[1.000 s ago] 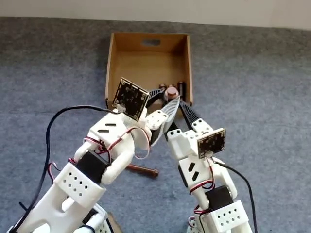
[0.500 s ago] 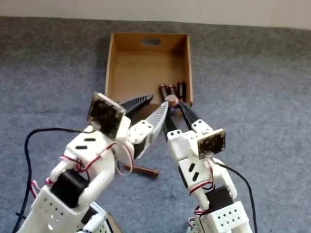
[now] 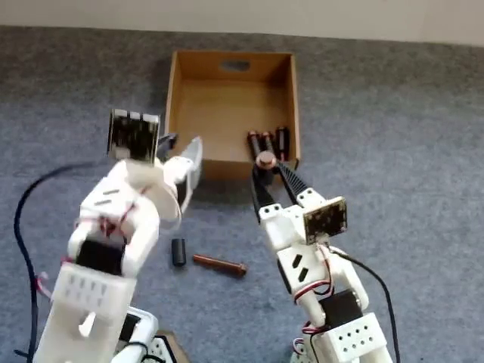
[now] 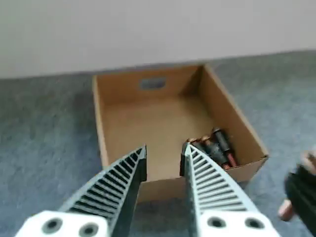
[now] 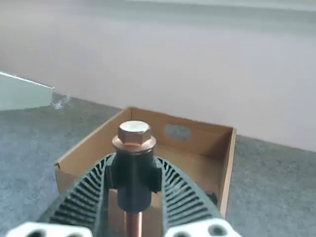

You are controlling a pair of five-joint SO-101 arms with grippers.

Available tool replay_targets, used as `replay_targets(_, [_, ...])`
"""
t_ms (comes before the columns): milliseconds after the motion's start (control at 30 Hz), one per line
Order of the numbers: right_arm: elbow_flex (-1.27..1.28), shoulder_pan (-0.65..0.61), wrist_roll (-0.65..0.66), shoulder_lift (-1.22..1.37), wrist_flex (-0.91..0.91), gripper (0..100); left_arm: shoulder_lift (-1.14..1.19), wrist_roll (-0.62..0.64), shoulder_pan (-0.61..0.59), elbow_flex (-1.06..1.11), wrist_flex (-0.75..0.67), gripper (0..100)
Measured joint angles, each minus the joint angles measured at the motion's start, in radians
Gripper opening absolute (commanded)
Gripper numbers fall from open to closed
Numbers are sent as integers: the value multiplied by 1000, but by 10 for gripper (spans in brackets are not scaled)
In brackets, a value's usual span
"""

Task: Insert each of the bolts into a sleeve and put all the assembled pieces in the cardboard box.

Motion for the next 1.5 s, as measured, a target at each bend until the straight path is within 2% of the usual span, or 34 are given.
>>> replay_targets(167, [-64,0,0,0,129,6,327,0,-81,0,0,127])
replay_targets(300, [-127,0,0,0,160,6,517,0,-121,-15,0,127])
replay_targets(500, [-186,0,0,0,160,6,628,2,-186,-26,-29,127])
replay_targets(667, [-288,0,0,78,160,6,667,2,-203,23,-140,127])
replay_targets(1033, [-767,0,0,789,160,6,677,2,-203,124,-307,127])
replay_targets(1267, [-1071,2,0,1300,160,6,678,2,-203,132,-318,127])
replay_targets(1333, [-1168,14,-38,1435,160,6,678,2,-203,132,-318,126])
replay_targets(1500, [-1412,64,-261,1703,163,6,678,2,-203,132,-318,126])
